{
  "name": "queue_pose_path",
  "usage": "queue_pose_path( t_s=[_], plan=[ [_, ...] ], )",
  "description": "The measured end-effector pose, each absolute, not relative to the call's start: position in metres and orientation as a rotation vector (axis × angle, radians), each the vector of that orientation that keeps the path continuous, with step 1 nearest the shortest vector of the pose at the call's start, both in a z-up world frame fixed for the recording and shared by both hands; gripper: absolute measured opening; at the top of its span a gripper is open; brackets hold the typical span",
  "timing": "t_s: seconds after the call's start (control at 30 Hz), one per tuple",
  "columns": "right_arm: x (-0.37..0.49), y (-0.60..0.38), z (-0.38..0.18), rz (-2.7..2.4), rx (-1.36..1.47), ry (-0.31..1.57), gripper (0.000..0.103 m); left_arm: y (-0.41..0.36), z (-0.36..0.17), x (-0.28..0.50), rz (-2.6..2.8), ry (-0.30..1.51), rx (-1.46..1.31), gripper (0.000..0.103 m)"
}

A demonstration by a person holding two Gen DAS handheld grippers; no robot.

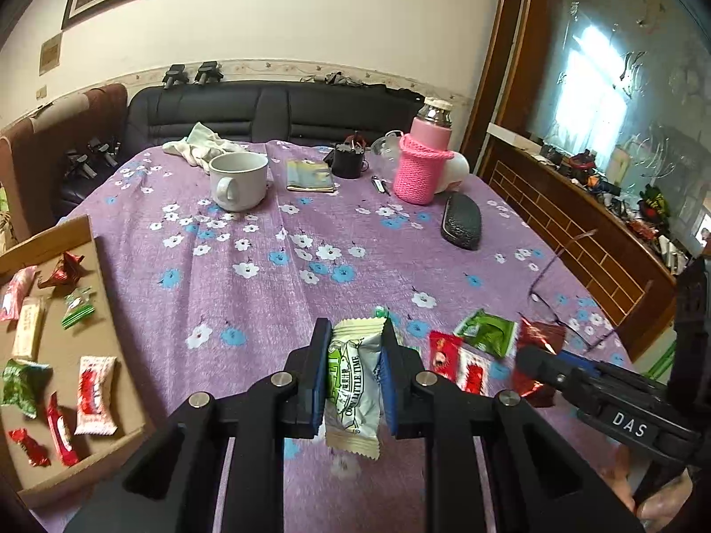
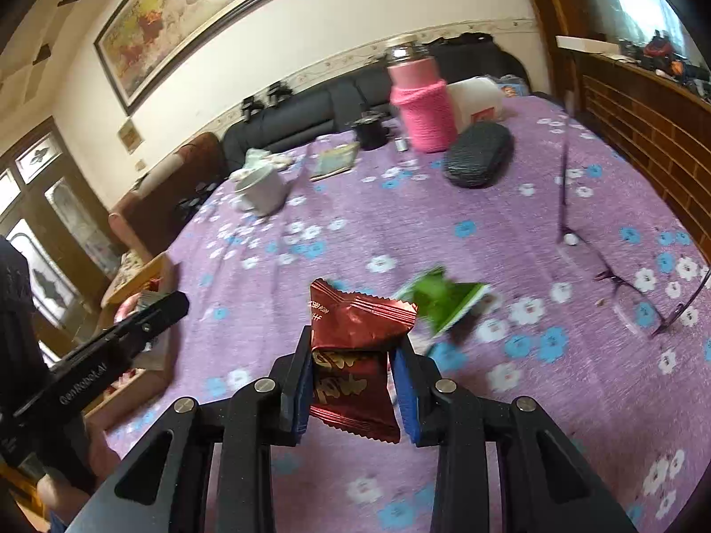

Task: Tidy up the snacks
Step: 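Carry the white-green packet and chocolate packet over the cardboard tray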

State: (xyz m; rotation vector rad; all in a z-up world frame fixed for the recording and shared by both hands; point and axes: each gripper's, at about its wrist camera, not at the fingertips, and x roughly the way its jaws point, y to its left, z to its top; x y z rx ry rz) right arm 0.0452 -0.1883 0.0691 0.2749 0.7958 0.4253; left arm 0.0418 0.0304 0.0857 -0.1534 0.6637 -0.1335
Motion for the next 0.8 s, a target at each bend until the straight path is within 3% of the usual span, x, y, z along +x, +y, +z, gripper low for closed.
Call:
queue_pose_path(
  t_s=[0.4, 0.8],
  plan=[
    [0.047, -0.076, 0.1, 0.62, 0.174, 0.834, 0.035, 0.111, 0.107, 0.007, -0.036, 0.62, -0.253, 0.019],
    [0.053, 0.09, 0.081, 0.801, 0.042, 0.928, 0.035, 0.266, 0.083, -0.023, 0.254, 0.637, -0.406, 0.02]
  ],
)
